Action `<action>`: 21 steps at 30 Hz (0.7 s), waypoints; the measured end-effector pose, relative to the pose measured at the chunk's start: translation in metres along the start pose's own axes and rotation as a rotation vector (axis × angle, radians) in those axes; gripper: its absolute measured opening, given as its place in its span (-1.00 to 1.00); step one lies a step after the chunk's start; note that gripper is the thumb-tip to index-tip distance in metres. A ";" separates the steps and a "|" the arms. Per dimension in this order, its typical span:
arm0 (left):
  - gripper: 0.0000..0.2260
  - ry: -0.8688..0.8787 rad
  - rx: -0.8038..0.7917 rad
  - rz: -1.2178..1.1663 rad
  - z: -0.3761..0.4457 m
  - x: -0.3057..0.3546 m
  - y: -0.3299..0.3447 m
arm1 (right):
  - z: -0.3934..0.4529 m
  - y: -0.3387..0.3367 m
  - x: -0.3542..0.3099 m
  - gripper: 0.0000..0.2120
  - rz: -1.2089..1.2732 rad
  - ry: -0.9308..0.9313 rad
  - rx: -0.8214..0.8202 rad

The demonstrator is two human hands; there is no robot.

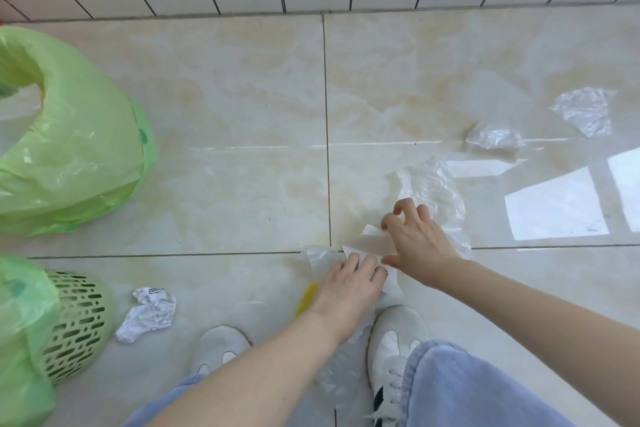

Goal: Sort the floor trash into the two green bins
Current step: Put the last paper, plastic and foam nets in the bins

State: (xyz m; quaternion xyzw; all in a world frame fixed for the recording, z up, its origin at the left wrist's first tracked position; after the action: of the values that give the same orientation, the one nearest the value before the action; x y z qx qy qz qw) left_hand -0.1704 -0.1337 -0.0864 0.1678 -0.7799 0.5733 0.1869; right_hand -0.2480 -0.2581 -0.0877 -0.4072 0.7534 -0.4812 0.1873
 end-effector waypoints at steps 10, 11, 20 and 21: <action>-0.80 -0.229 -0.028 -0.540 0.004 -0.046 -0.020 | 0.007 -0.009 0.018 -0.87 0.508 0.152 0.059; -0.82 -0.249 -0.024 -0.575 0.005 -0.051 -0.026 | 0.008 -0.011 0.020 -0.83 0.545 0.167 0.059; -0.89 -0.373 -0.125 -0.692 -0.021 -0.100 -0.111 | 0.019 -0.043 0.019 -0.81 0.699 0.196 0.088; -0.87 -0.392 -0.125 -0.680 -0.029 -0.106 -0.123 | 0.021 -0.049 0.015 -0.77 0.716 0.192 0.087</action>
State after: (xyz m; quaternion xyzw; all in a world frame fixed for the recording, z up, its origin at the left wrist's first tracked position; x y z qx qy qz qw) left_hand -0.0167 -0.1363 -0.0274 0.5110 -0.7342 0.3871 0.2237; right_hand -0.2215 -0.2919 -0.0530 -0.0627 0.8410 -0.4528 0.2893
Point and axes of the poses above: each hand's wrist, its own z-axis towards the middle knuckle, its own y-axis out of the palm, x = y × z, the point moved 3 cm from there along z, towards the middle knuckle, and after that the axes turned 15 degrees about -z, right-handed, at the moved point
